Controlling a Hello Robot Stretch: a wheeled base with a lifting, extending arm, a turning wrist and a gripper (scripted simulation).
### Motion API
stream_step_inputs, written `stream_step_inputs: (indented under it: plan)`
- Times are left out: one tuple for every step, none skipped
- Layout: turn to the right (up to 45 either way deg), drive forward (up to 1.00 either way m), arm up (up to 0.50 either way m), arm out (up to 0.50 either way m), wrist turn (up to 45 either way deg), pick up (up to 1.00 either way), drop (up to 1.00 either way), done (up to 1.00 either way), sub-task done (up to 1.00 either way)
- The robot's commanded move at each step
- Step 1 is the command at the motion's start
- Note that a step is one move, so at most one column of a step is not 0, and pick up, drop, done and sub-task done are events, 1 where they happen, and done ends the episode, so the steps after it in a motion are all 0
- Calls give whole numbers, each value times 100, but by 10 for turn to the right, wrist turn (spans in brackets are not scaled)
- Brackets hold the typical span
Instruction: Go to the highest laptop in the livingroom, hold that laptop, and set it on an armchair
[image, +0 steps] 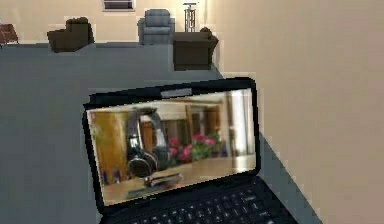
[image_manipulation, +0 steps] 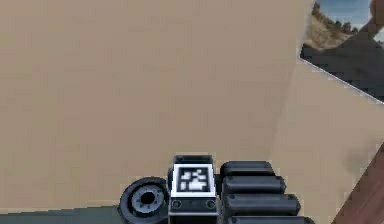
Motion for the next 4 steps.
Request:
stream_step_inputs:
  plan:
    - [-90,0,0,0,0,0,0,0,0]
    - [0,100,0,0,0,0,0,0,0]
    - [0,100,0,0,0,0,0,0,0]
    - [0,100,0,0,0,0,0,0,0]
